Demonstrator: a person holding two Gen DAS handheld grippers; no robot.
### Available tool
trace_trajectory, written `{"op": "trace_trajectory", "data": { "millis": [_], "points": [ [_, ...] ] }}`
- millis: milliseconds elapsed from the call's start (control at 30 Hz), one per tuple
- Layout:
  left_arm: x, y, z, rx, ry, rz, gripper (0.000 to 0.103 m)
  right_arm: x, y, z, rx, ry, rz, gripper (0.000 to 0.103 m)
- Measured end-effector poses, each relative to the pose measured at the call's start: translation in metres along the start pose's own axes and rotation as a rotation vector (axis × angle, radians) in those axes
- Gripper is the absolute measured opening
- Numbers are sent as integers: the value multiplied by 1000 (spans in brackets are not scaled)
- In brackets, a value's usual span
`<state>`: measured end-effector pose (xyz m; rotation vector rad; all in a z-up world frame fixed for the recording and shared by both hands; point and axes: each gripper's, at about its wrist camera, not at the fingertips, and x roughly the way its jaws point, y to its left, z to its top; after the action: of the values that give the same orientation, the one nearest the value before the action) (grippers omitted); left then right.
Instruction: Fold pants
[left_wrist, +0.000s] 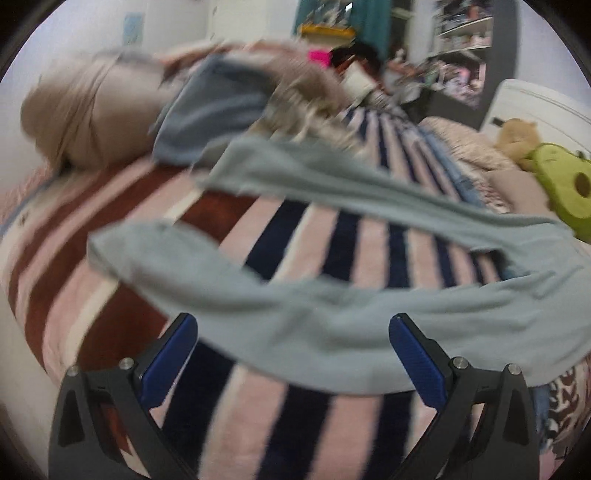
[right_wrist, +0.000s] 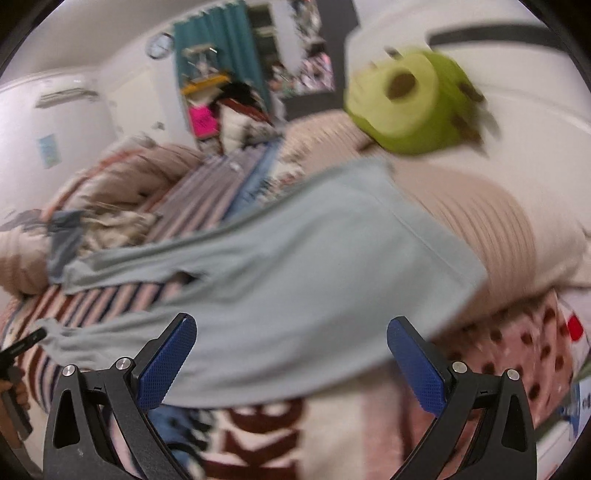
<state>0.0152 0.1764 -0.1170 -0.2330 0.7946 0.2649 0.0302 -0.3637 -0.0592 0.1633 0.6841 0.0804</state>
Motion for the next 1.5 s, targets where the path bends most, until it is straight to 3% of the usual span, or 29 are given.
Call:
{"op": "trace_trajectory", "data": {
  "millis": [133,233,367,433,533,600,633,700,733,800,833,1000,1133,1300,1367,1433,1500],
  "points": [
    [33,7,-11,-25,78,-33,102,24,-38,-10,84,62,-57,102],
    [43,6,-11,-31,73,-28,102,36,-58,-16,146,93,-48,98],
    [50,7,-3,-52,55,-59,100,47,-69,-18,178,122,-18,71],
    [53,7,0,-60,50,-66,93,48,-65,-17,169,124,7,61],
    [55,7,6,-76,40,-67,77,51,-55,-15,156,128,29,58],
    [55,7,8,-72,33,-51,62,52,-49,-13,148,127,21,44],
    [55,8,8,-65,39,-51,62,50,-46,-13,142,128,12,39],
    [53,9,8,-48,52,-46,67,45,-42,-11,136,117,26,17],
    [51,10,7,-34,58,-36,71,43,-40,-11,133,113,35,15],
    [45,17,4,-7,58,15,92,37,-35,-6,121,96,56,14],
    [38,23,2,-14,48,34,94,37,-31,-3,110,88,58,12],
    [28,61,-4,-119,59,-7,99,36,-20,7,67,52,49,7],
    [31,65,-4,-133,35,1,99,40,-11,14,54,40,53,5],
    [45,82,15,-226,-3,-99,99,31,0,27,10,4,46,4],
    [52,86,23,-238,-2,-92,99,28,1,32,3,-4,46,4],
    [57,84,30,-235,-3,-104,89,27,1,36,2,-6,53,4],
    [61,77,38,-206,17,-124,47,27,2,40,-2,-5,57,4]
  ]
}}
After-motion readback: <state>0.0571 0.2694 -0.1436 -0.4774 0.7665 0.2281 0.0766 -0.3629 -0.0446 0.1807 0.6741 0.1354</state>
